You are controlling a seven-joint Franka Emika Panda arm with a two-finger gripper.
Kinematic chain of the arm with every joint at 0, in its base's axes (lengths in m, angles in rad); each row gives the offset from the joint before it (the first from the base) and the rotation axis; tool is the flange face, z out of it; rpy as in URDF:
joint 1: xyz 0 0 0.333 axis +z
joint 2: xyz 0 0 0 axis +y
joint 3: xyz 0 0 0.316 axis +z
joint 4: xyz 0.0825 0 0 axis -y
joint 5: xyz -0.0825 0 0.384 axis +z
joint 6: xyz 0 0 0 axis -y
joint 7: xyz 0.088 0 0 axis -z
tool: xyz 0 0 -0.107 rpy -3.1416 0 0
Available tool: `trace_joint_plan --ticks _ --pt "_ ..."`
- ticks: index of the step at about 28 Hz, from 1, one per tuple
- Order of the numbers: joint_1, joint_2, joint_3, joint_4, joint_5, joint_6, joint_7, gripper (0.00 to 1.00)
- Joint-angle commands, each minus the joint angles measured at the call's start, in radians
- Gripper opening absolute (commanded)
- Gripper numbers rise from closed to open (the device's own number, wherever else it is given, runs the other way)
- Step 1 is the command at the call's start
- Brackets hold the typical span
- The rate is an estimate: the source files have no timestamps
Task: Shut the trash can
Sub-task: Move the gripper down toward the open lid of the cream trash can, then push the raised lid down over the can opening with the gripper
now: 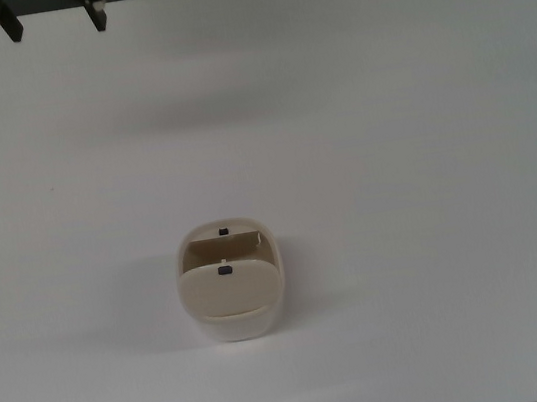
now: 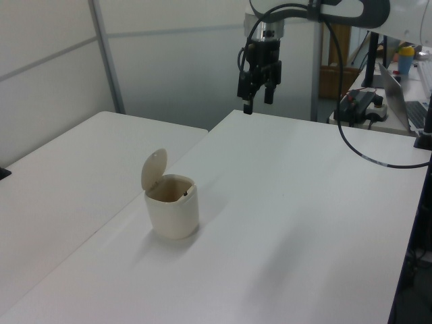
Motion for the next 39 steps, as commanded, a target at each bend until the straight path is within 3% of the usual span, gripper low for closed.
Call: trace_joint_plan --ticks 1,5,12,18,19,26,39 --pt "0.014 0.043 0.002 -0.011 0.041 0.102 -0.029 1.00" --pt "0.014 0.072 0.038 -0.013 0.069 0.242 -0.026 0.99" --pt "0.014 0.115 0.090 -0.011 0.065 0.458 -0.015 0.88" --pt "0.015 0.163 0.114 -0.011 0.052 0.601 -0.012 0.61" --pt "0.015 0.175 0.116 -0.011 0.048 0.639 -0.012 0.47" --pt "0.058 0.241 0.116 -0.005 0.028 0.767 -0.002 0.02" --pt "0.110 0.301 0.116 -0.004 -0.058 0.885 0.078 0.00"
